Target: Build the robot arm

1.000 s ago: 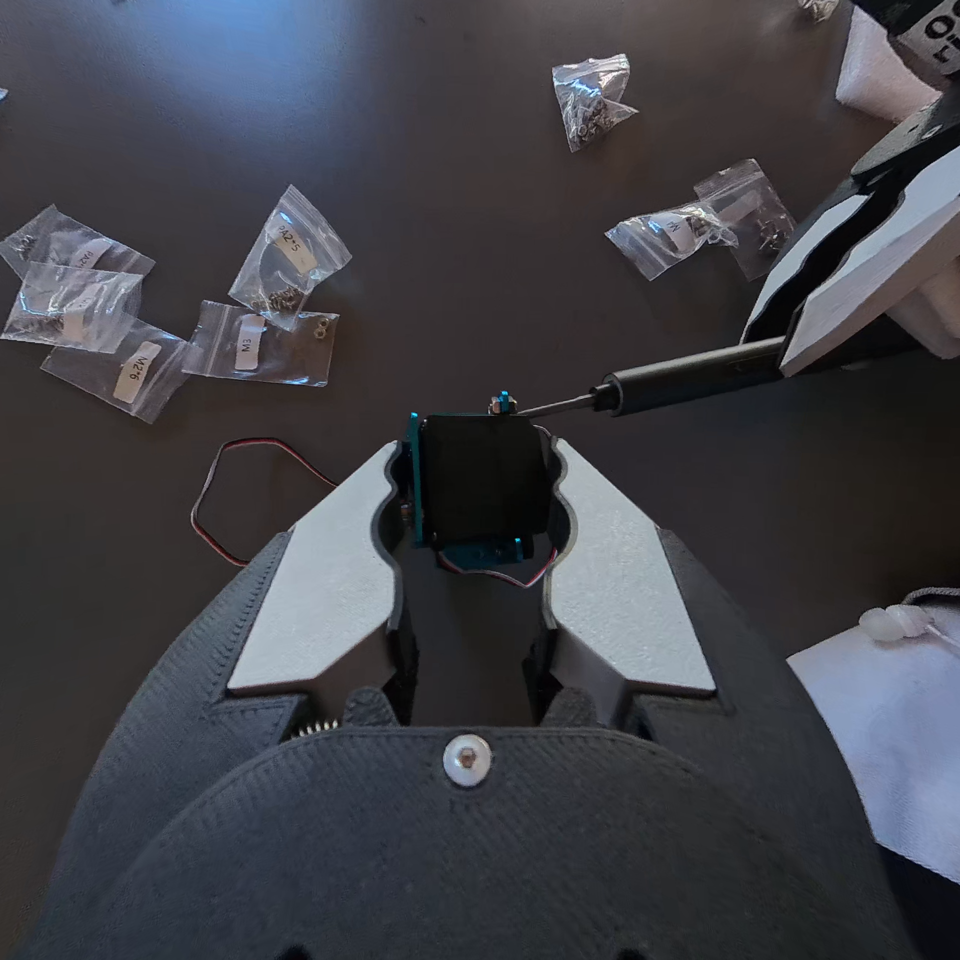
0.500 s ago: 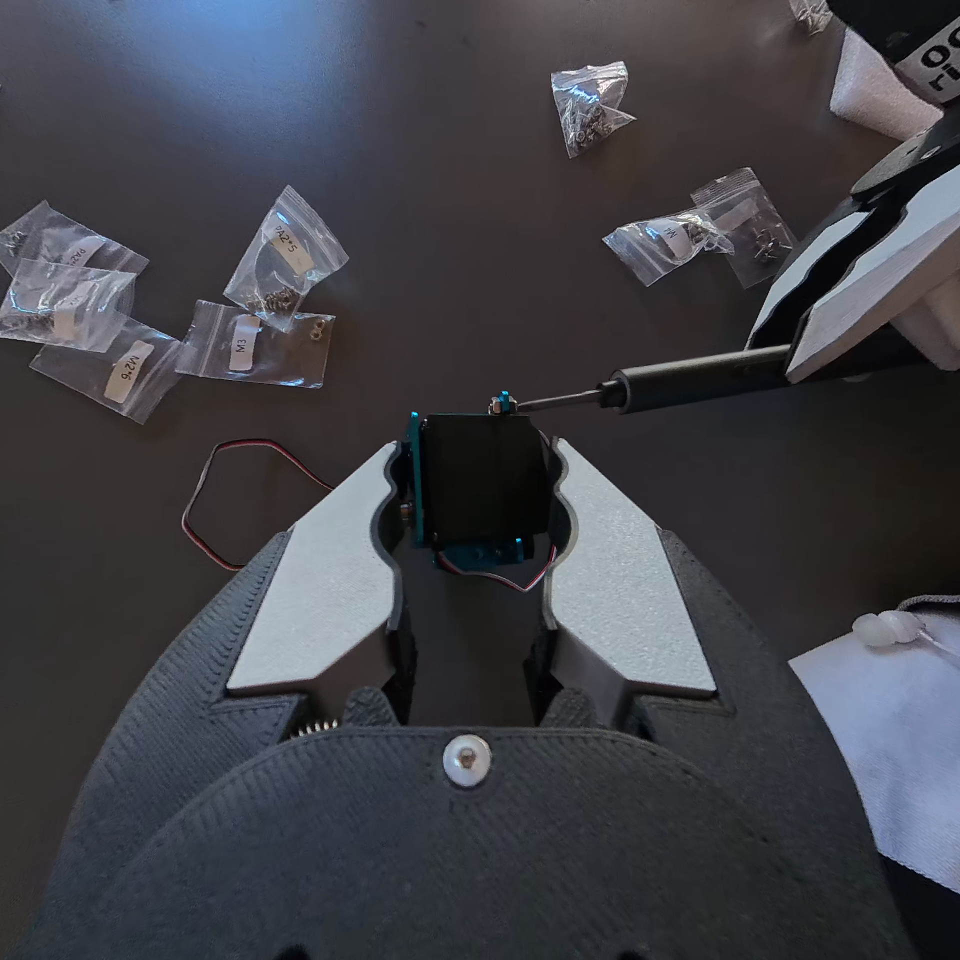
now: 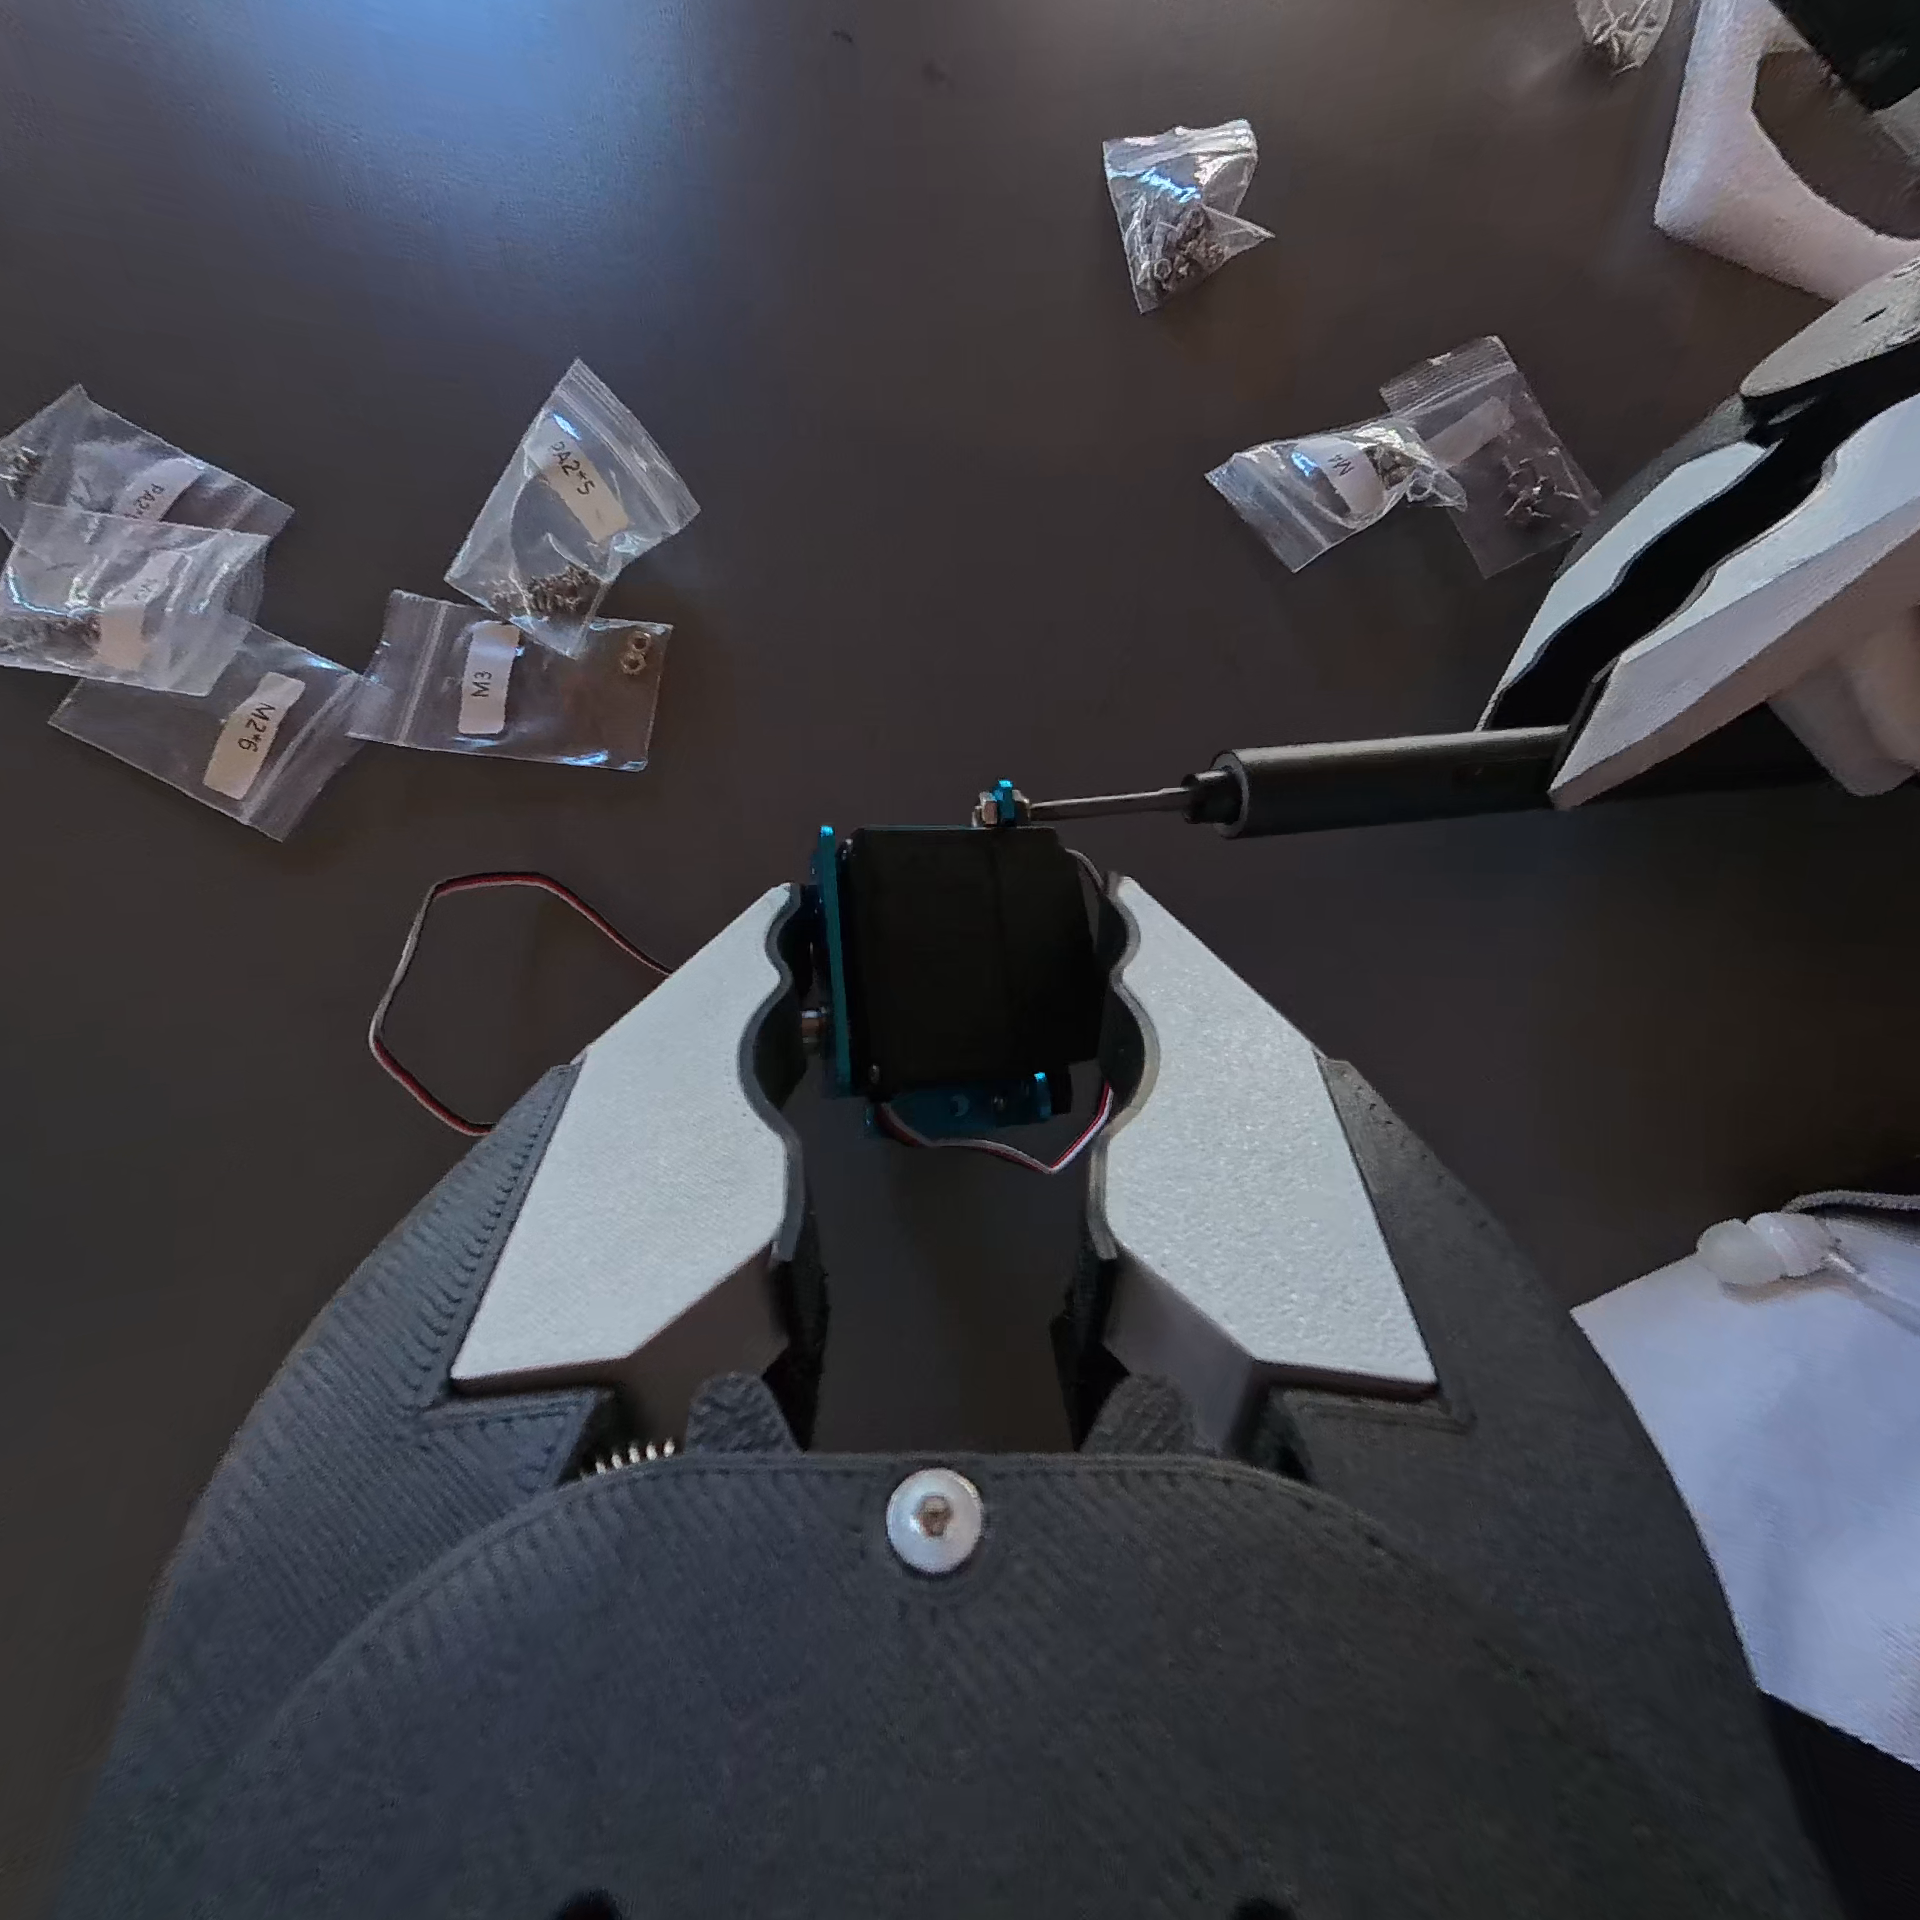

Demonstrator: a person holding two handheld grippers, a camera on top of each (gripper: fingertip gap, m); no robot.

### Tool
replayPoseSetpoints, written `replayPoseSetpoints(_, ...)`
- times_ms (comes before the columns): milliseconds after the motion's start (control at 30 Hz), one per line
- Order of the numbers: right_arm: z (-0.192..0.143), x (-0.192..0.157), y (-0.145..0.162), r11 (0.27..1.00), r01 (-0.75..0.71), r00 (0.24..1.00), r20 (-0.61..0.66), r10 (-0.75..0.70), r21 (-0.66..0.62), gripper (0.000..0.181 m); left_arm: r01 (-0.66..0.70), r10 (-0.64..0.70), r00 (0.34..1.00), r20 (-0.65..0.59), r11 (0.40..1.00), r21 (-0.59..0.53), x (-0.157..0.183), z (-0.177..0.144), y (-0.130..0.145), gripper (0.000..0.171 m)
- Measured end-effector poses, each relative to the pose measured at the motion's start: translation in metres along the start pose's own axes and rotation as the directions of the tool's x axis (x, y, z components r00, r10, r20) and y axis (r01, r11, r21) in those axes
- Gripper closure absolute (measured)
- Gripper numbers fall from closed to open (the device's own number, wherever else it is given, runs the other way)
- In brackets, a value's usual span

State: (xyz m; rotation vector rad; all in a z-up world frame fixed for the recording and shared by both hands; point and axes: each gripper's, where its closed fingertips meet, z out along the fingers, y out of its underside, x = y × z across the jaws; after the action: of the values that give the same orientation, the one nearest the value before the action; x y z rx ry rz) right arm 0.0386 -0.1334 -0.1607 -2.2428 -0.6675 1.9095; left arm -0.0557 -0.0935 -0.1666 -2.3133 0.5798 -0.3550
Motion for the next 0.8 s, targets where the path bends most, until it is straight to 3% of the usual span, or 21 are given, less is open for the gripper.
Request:
replayPoseSetpoints(100,0.002,-0.001,0.001,1.000,-0.008,1.000,0.009,0.008,0.005,0.166,-0.058,0.057,0.998,0.027,0.998,0.024,-0.003,-0.007,-0.008,0.114)
replayPoseSetpoints(167,0.004,0.000,0.001,1.000,-0.011,1.000,0.010,0.011,0.004,0.166,-0.122,0.121,0.992,0.032,0.991,0.044,-0.004,-0.012,-0.016,0.130)
replayPoseSetpoints(233,0.005,0.000,0.001,1.000,-0.005,1.000,0.008,0.005,0.004,0.166,-0.175,0.175,0.985,0.004,0.984,0.024,-0.004,-0.012,-0.019,0.133)
replayPoseSetpoints(300,0.006,0.000,0.002,1.000,0.004,1.000,-0.002,-0.004,0.002,0.166,-0.198,0.198,0.979,-0.049,0.980,-0.004,-0.003,-0.010,-0.020,0.131)
replayPoseSetpoints(433,0.006,0.000,0.001,1.000,0.008,1.000,-0.003,-0.008,0.003,0.166,-0.270,0.268,0.947,-0.177,0.963,0.011,0.001,-0.019,-0.030,0.154)
replayPoseSetpoints(567,0.008,0.000,0.003,1.000,0.010,1.000,-0.005,-0.010,-0.015,0.166,-0.386,0.369,0.865,-0.341,0.922,0.019,-0.004,-0.018,-0.033,0.160)
replayPoseSetpoints(667,0.010,0.002,0.005,0.999,0.017,1.000,-0.010,-0.018,-0.036,0.166,-0.374,0.301,0.773,-0.559,0.927,-0.018,-0.001,-0.017,-0.031,0.156)
replayPoseSetpoints(800,0.011,0.002,0.004,0.999,0.019,1.000,-0.009,-0.019,-0.038,0.166,-0.242,0.077,0.623,-0.778,0.965,-0.099,0.007,-0.022,-0.036,0.161)
